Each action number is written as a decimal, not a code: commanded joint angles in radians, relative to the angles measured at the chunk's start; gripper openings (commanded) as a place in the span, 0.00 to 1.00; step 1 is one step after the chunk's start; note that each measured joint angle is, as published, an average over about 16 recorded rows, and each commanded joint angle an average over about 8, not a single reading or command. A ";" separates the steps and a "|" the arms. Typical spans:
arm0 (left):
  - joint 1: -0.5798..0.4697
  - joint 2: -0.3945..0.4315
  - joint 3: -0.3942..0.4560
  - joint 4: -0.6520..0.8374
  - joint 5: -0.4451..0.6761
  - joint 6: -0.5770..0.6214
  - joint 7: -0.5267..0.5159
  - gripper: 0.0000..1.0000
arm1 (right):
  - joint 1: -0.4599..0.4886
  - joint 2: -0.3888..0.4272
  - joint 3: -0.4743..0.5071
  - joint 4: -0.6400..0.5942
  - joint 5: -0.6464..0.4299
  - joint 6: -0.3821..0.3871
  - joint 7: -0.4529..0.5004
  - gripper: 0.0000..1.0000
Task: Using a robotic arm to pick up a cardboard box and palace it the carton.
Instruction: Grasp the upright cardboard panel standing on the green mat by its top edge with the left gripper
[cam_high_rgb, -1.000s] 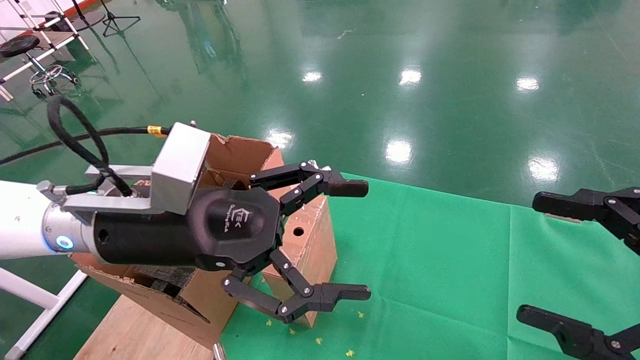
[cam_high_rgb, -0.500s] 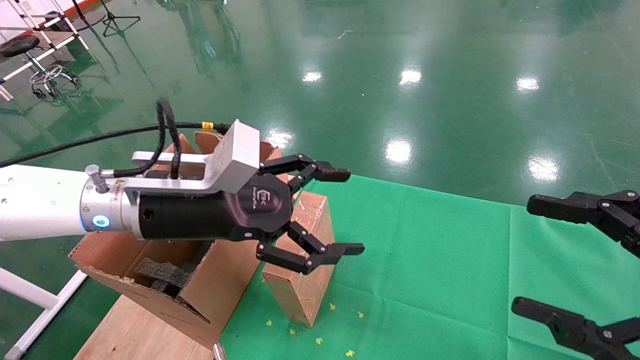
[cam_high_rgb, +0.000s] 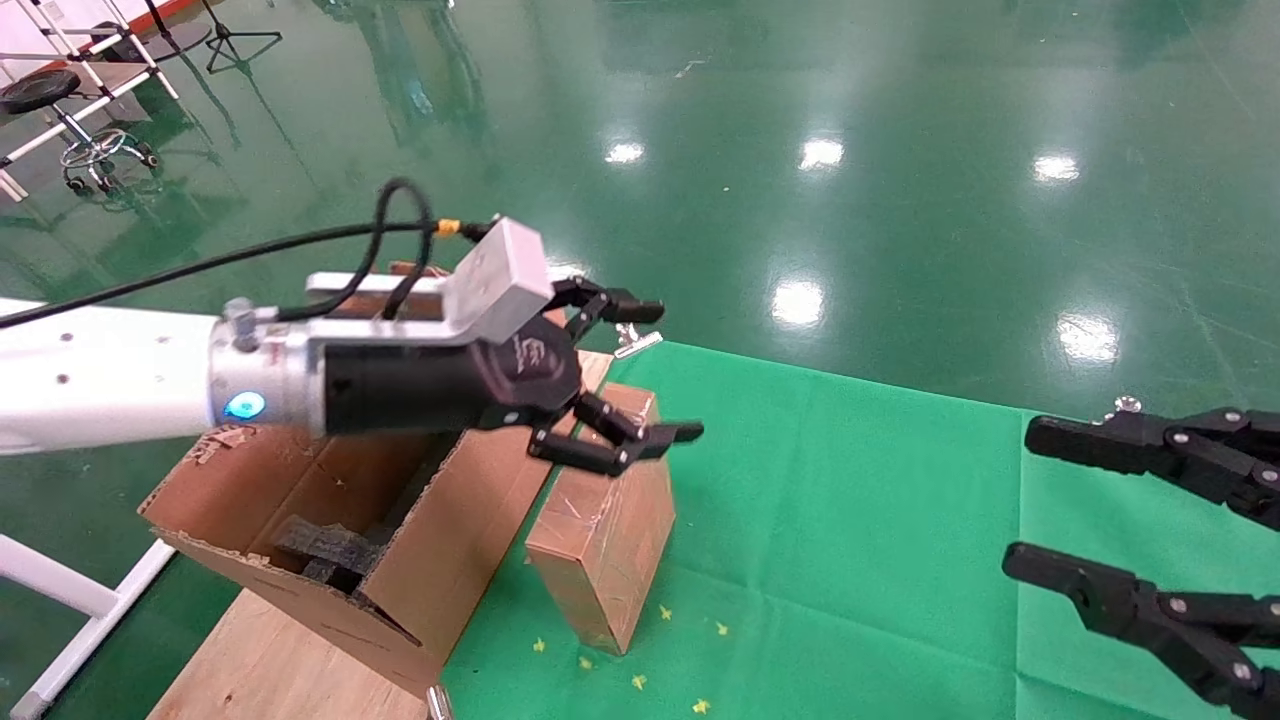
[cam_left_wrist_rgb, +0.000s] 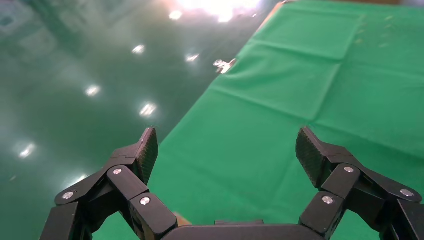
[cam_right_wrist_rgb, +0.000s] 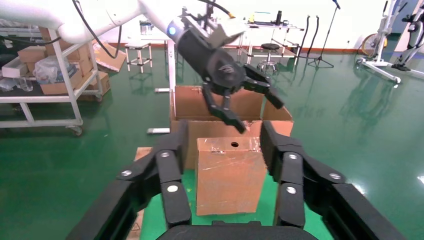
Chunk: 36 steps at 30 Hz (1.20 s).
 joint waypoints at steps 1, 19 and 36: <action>-0.020 0.013 0.015 -0.005 0.045 -0.028 -0.027 1.00 | 0.000 0.000 0.000 0.000 0.000 0.000 0.000 0.00; -0.369 0.119 0.261 -0.001 0.524 0.195 -0.851 1.00 | 0.000 0.000 0.000 0.000 0.000 0.000 0.000 0.00; -0.478 0.222 0.414 -0.003 0.701 0.322 -1.269 1.00 | 0.000 0.000 0.000 0.000 0.000 0.000 0.000 0.00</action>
